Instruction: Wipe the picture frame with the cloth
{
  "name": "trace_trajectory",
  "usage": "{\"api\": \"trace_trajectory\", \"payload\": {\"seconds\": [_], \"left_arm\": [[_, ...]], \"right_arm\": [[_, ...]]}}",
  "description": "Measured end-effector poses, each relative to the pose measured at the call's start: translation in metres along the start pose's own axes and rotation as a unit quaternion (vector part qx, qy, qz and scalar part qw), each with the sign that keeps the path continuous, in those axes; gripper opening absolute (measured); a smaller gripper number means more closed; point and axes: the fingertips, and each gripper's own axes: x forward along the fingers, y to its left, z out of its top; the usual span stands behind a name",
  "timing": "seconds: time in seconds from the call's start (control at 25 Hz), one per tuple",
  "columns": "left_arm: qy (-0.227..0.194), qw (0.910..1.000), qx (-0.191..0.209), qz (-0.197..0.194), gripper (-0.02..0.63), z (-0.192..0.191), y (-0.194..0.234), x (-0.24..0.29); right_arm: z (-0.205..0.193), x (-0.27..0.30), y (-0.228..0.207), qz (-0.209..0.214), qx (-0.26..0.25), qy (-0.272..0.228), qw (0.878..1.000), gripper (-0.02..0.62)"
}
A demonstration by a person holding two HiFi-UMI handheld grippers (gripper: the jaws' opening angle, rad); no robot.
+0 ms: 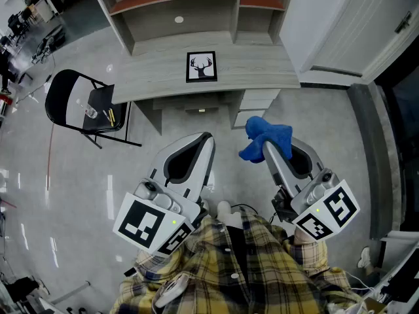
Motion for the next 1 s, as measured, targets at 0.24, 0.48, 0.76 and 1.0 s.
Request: {"api": "trace_trajectory", "payload": {"seconds": [0.24,0.48,0.76,1.0], "left_arm": [[-0.001,1.0000,0.001,0.006,0.005,-0.001,0.001,-0.001],[-0.002,0.9998,-0.002,0.018,0.005,-0.006,0.009,-0.002],[-0.004,0.9991,-0.005,0.041,0.005,-0.016,0.008,-0.005],[-0.001,0.9989,-0.003,0.048,0.005,-0.017,0.014,0.005]], "right_arm": [[-0.001,-0.001,0.000,0.001,-0.003,0.000,1.000,0.043],[-0.008,-0.003,-0.005,-0.004,0.004,0.000,1.000,0.043],[-0.018,-0.016,-0.012,0.002,0.012,0.008,1.000,0.043],[-0.023,-0.013,-0.022,0.005,0.022,0.010,1.000,0.043]]}}
